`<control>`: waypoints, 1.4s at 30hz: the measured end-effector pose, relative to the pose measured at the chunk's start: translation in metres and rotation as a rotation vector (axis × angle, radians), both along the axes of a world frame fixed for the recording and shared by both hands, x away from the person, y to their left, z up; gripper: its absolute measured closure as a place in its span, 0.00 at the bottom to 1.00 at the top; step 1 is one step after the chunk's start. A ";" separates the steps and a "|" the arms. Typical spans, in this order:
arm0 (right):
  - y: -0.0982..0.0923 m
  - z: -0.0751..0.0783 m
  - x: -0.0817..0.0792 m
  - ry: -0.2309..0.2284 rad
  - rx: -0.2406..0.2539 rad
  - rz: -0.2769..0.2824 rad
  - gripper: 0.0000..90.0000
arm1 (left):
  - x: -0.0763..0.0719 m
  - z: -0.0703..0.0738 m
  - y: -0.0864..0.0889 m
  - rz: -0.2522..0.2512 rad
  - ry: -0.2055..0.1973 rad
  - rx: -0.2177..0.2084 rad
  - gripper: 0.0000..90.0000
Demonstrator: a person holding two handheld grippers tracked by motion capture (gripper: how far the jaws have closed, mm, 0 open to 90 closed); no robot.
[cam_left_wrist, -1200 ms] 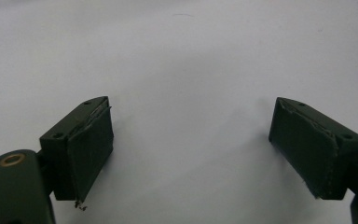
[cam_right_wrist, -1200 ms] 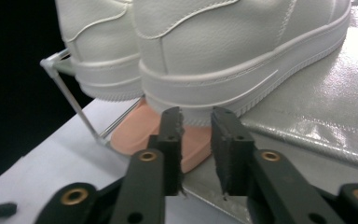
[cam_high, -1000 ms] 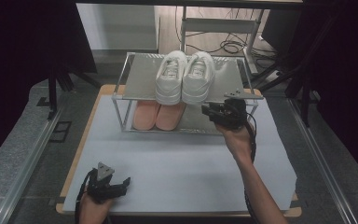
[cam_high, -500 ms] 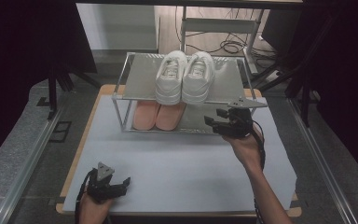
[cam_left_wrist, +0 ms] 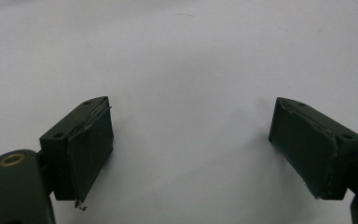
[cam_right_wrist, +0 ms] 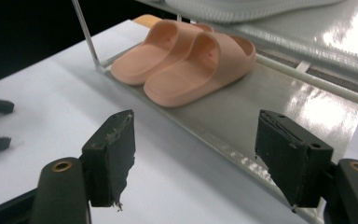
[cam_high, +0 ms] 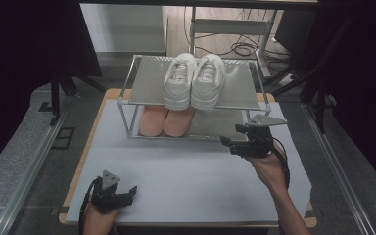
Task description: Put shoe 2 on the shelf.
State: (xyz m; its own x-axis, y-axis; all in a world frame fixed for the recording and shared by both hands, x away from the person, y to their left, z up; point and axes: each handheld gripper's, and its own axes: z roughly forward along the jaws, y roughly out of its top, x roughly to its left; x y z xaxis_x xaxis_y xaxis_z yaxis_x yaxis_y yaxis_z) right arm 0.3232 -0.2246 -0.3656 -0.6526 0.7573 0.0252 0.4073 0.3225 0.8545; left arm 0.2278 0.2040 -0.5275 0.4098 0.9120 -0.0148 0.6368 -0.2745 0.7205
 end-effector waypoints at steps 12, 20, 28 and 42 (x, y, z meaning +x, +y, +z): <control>-0.022 -0.015 -0.014 0.031 -0.052 0.002 0.21 | 0.000 0.000 0.000 0.000 0.000 0.000 0.15; -0.038 -0.029 -0.026 0.045 -0.097 0.012 0.17 | 0.000 0.000 0.000 0.000 0.000 -0.001 0.15; -0.057 -0.046 -0.037 0.065 -0.125 -0.003 0.15 | 0.000 0.000 0.000 0.004 0.002 -0.003 0.15; -0.087 -0.097 -0.050 0.119 -0.157 -0.065 0.00 | 0.000 0.000 0.000 0.003 0.002 -0.002 0.15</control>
